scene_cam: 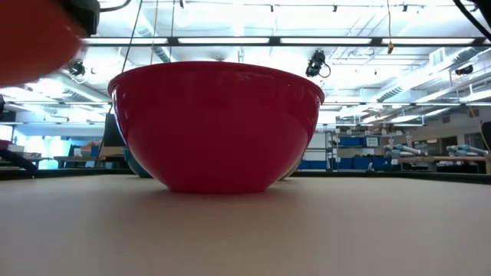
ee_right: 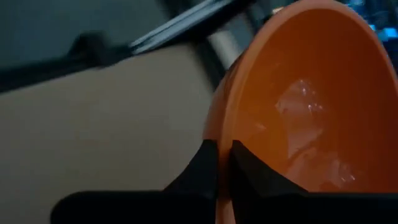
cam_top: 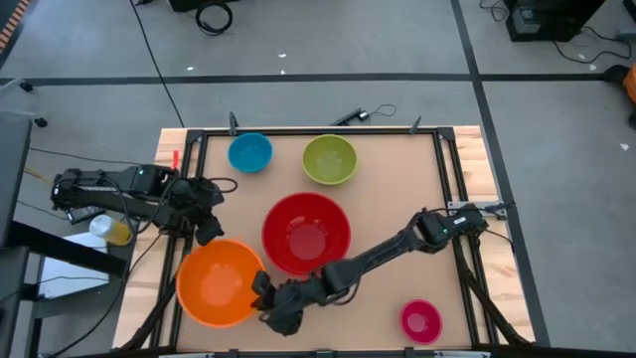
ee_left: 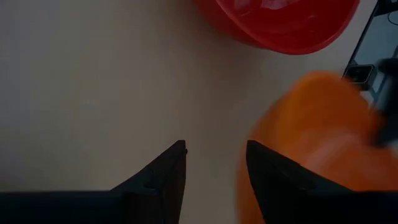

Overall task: Nest bowls inside each other
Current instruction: Stack the orange bowl into the red bowl

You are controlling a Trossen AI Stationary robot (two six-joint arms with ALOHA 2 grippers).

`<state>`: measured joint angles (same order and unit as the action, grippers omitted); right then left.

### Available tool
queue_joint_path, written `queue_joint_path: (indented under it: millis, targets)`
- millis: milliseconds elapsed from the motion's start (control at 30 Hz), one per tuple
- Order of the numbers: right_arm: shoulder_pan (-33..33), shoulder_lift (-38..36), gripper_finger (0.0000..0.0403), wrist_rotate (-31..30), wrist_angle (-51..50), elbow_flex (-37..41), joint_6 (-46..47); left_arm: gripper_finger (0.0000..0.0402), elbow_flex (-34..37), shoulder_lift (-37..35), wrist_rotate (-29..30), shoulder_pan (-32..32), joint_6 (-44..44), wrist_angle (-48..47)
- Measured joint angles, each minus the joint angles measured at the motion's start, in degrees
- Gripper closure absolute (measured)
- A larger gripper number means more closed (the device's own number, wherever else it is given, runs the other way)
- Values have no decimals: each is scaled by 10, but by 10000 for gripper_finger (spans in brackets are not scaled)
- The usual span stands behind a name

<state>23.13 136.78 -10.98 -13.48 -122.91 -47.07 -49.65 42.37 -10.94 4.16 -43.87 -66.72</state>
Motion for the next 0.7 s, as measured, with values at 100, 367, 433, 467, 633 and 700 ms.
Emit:
queue_joint_path:
  millis: [100, 367, 433, 467, 633, 700]
  targets:
    - [-10, -49, 380, 14, -17, -1, 37, 232, 0, -1, 7, -1, -7, 1]
    - [-35, -140, 380, -17, -294, -1, 223, 232, 0, -16, 49, 0, -5, 0]
    - [-32, -157, 380, -64, -351, -1, 248, 232, 0, -17, 63, -1, -4, 2]
    - [-31, -165, 380, -83, -374, -1, 261, 232, 0, -17, 70, -1, -4, 2]
    - [-33, -187, 380, -76, -492, -2, 363, 232, 0, -15, 81, -1, -17, 43]
    - [-36, -185, 380, -66, -527, 8, 418, 232, 0, -15, 84, -1, -17, 71]
